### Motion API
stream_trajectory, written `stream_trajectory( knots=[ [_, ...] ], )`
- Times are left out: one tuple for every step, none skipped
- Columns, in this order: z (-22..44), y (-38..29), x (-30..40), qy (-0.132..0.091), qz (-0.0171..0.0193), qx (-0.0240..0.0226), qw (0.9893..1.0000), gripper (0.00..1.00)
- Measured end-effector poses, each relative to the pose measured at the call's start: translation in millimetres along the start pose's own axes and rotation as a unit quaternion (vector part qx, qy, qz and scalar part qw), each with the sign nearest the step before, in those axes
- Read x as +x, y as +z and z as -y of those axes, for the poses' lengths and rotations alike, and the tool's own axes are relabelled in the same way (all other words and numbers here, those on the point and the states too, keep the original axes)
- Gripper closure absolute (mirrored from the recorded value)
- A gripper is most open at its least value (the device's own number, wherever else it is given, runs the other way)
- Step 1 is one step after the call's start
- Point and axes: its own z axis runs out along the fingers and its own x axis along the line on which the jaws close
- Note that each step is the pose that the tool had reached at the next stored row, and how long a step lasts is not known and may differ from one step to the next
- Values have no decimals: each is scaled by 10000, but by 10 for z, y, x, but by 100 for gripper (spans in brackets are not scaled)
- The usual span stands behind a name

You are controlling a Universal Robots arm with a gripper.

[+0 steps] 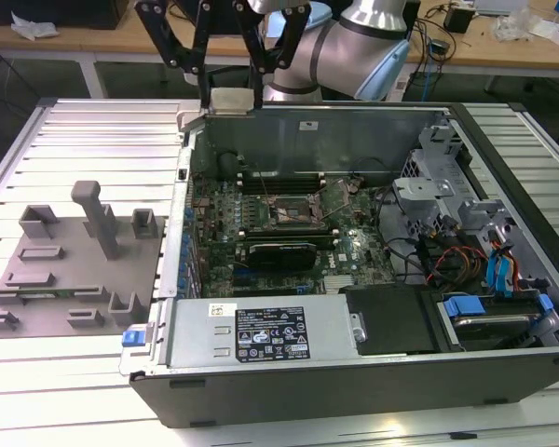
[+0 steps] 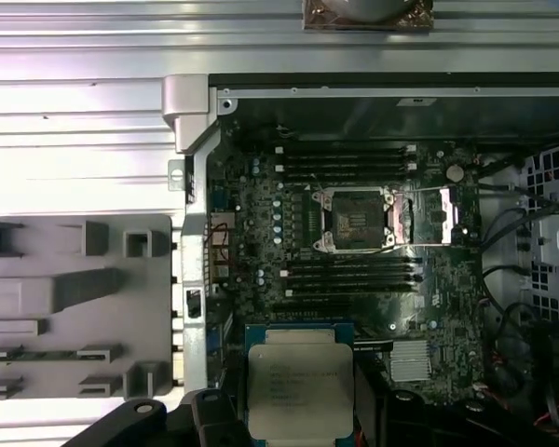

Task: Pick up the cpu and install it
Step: 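Pick up the cpu and move it towards the insertion slot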

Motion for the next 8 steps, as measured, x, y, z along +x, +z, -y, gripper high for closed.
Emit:
stream_trajectory(
  knots=[
    [1,25,-16,1,-5,0,10000,45],
    [1,44,-30,1,-9,-1,10000,45],
    [2,66,-48,2,-13,-1,10000,45],
    [2,83,-64,2,-17,0,10000,45],
    [3,108,-88,2,-22,0,10000,45],
    [3,126,-107,2,-24,0,10000,45],
    [4,150,-132,2,-27,0,10000,45],
    [4,170,-152,2,-29,0,10000,45]
  ],
)
